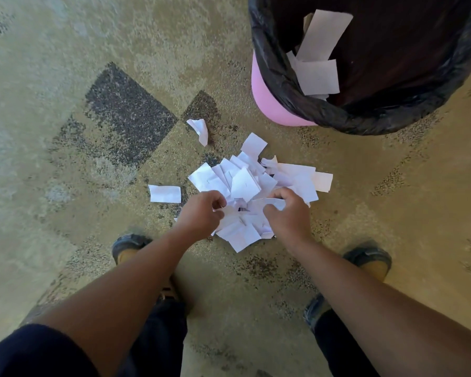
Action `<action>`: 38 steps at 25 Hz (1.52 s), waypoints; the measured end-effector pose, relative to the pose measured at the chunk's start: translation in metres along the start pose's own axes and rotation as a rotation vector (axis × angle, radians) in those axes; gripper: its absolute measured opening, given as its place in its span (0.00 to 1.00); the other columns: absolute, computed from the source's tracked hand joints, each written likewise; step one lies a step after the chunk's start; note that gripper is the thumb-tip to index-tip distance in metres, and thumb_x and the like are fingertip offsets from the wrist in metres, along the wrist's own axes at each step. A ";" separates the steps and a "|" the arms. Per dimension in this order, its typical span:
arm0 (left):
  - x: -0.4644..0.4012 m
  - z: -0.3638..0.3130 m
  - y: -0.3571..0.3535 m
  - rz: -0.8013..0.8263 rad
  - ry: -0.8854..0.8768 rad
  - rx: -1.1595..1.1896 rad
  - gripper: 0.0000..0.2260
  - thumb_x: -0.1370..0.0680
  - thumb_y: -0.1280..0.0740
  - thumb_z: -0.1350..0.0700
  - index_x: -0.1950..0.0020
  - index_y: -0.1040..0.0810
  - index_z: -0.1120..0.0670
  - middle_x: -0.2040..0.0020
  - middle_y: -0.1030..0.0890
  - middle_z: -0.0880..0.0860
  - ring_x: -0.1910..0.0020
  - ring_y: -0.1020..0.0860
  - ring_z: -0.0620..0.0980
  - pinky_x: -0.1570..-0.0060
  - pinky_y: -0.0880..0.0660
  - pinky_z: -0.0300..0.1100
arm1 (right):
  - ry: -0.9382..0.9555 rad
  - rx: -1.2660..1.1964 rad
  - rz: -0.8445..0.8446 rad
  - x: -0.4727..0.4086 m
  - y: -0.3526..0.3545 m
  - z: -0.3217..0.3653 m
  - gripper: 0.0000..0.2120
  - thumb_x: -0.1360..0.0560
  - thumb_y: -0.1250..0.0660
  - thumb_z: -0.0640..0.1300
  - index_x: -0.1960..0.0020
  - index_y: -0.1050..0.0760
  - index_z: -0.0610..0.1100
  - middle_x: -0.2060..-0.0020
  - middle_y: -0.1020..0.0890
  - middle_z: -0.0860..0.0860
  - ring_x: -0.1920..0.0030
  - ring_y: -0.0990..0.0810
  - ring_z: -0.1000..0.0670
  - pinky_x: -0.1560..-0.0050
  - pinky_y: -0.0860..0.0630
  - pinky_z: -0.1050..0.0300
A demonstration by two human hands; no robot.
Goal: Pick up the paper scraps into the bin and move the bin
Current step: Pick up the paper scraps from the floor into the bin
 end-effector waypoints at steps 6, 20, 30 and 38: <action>0.003 -0.016 0.030 -0.091 -0.125 -0.155 0.12 0.22 0.28 0.56 0.39 0.17 0.52 0.50 0.15 0.48 0.48 0.20 0.52 0.49 0.24 0.46 | 0.200 0.217 0.077 -0.034 -0.007 0.025 0.06 0.26 0.31 0.32 0.52 0.21 0.39 0.31 0.28 0.47 0.32 0.27 0.48 0.40 0.27 0.57; -0.026 -0.018 0.017 -0.083 -0.134 -0.248 0.40 0.23 0.27 0.61 0.18 0.45 0.47 0.17 0.55 0.52 0.29 0.28 0.62 0.38 0.23 0.54 | 0.330 0.788 0.098 -0.050 -0.042 0.038 0.19 0.22 0.34 0.38 0.32 0.29 0.49 0.40 0.23 0.46 0.40 0.27 0.40 0.49 0.28 0.47; -0.039 -0.019 0.045 -0.236 -0.141 -0.321 0.18 0.25 0.26 0.59 0.41 0.30 0.54 0.48 0.18 0.57 0.52 0.20 0.62 0.60 0.24 0.51 | 0.178 0.322 0.078 -0.025 -0.009 0.021 0.16 0.18 0.36 0.43 0.31 0.25 0.47 0.50 0.15 0.44 0.56 0.20 0.42 0.56 0.30 0.55; -0.019 -0.011 0.063 -0.071 -0.127 -0.054 0.05 0.23 0.26 0.54 0.51 0.19 0.53 0.59 0.18 0.51 0.65 0.20 0.53 0.67 0.27 0.41 | 0.001 -0.013 0.001 -0.021 0.001 -0.001 0.16 0.21 0.35 0.41 0.33 0.24 0.46 0.48 0.16 0.50 0.64 0.23 0.56 0.65 0.30 0.61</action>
Point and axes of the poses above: each hand's wrist, its own x-axis away from the middle knuckle, its own y-axis out of the back of the hand, z = x × y, the point moved 10 cm from there along -x, towards the middle knuckle
